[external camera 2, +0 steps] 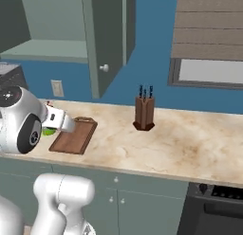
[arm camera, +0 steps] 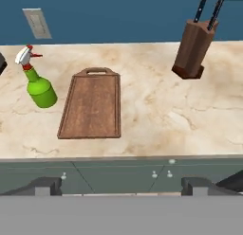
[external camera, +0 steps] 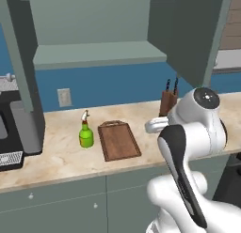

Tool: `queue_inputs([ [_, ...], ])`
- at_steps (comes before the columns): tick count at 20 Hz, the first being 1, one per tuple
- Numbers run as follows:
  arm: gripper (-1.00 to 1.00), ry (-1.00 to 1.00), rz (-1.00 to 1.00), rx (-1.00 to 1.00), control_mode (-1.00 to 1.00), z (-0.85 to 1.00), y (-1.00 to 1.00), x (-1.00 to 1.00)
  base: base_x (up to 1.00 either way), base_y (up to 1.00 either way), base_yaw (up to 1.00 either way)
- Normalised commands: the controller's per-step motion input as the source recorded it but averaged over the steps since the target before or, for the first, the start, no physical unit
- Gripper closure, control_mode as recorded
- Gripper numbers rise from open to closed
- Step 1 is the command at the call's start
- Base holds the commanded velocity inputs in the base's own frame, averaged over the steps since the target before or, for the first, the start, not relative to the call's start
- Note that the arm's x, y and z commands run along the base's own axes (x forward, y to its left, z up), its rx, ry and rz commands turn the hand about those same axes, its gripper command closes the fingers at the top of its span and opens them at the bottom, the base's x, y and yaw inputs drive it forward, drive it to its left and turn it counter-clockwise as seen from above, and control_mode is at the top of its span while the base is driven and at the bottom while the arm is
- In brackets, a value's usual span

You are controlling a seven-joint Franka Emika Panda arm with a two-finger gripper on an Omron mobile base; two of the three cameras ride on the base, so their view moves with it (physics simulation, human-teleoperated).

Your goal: Grab the spray bottle from the cabinet, then place it next to the cutting board for sanitizing. Then grab the dish brush from the countertop next to the sink and place it next to the cutting board.

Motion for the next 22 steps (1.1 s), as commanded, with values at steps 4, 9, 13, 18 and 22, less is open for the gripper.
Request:
queue_inputs([
  [4,-1.00,0.00,0.00,0.00,1.00,0.00,0.00,0.00,-1.00,-0.47,-0.20],
  [9,-1.00,0.00,0.00,0.00,1.00,0.00,0.00,0.00,-0.30,-0.77,-0.43],
  [13,-1.00,0.00,0.00,0.00,1.00,0.00,0.00,0.00,0.02,-0.82,-0.54],
  [18,-1.00,0.00,0.00,0.00,1.00,0.00,0.00,0.00,0.49,-0.86,-0.33],
  [22,-1.00,0.00,0.00,0.00,1.00,0.00,0.00,0.00,0.94,-1.00,0.00],
])
